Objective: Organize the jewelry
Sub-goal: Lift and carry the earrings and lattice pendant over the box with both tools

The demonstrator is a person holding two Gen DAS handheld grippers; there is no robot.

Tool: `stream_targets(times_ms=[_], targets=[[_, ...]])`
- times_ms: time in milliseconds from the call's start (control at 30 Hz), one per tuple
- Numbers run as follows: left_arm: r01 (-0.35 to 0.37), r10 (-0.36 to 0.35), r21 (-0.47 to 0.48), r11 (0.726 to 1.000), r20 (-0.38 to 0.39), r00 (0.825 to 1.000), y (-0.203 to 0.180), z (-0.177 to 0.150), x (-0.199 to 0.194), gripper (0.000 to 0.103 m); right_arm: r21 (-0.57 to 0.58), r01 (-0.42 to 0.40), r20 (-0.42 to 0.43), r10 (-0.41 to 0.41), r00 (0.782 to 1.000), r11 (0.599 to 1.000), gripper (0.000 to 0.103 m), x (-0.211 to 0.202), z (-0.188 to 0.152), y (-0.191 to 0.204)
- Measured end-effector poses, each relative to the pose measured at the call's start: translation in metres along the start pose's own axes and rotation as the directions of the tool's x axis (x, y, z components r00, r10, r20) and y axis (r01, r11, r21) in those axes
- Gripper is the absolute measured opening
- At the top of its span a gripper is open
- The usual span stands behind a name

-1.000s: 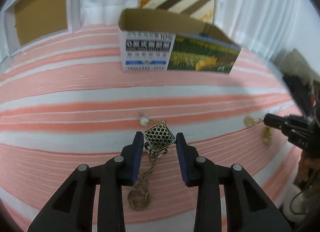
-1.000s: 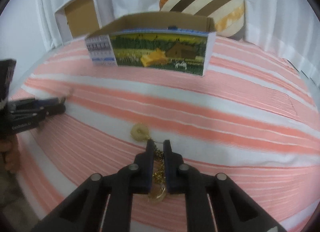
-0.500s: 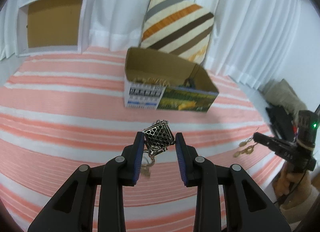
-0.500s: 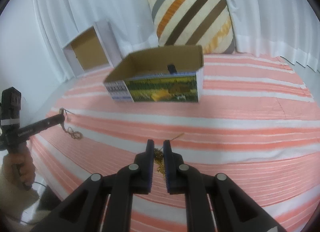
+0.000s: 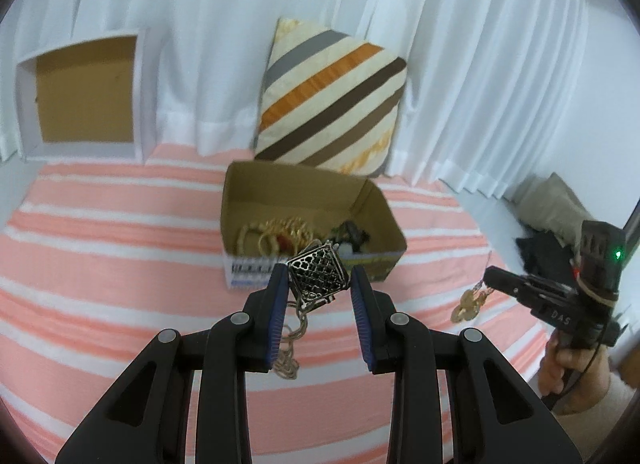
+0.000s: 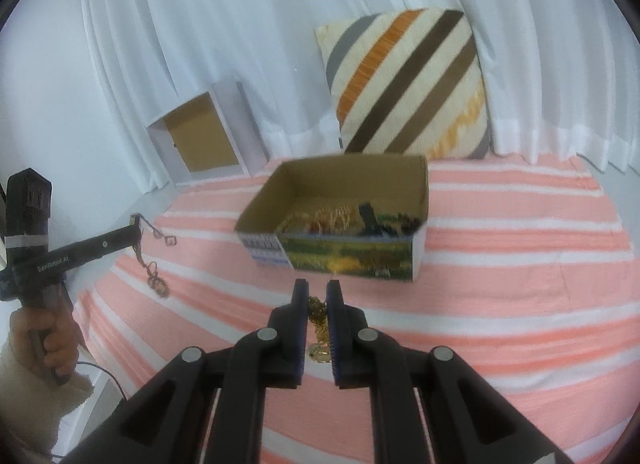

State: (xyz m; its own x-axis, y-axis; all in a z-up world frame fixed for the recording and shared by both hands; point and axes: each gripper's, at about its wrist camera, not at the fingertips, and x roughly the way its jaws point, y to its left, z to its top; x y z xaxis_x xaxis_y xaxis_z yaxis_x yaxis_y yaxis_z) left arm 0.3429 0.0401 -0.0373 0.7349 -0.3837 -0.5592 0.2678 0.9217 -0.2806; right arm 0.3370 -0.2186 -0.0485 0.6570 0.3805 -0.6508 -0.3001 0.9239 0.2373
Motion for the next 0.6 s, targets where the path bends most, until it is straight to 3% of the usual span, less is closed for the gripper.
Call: stream_targets(times_ms=[300, 600], targets=[[0.002, -0.002, 0.011, 1.0, -0.018, 1.0, -0.006, 0.063, 0.031, 0.031, -0.045, -0.01, 0.039, 0.012, 0.999, 0.999, 0.009, 0.01, 0.069, 0.001], [-0.024, 0.025, 0.029, 0.999, -0.034, 0.999, -0.006, 0.101, 0.085, 0.031, -0.037, -0.014, 0.02, 0.014, 1.0, 0.999, 0.009, 0.066, 0.13, -0.008]])
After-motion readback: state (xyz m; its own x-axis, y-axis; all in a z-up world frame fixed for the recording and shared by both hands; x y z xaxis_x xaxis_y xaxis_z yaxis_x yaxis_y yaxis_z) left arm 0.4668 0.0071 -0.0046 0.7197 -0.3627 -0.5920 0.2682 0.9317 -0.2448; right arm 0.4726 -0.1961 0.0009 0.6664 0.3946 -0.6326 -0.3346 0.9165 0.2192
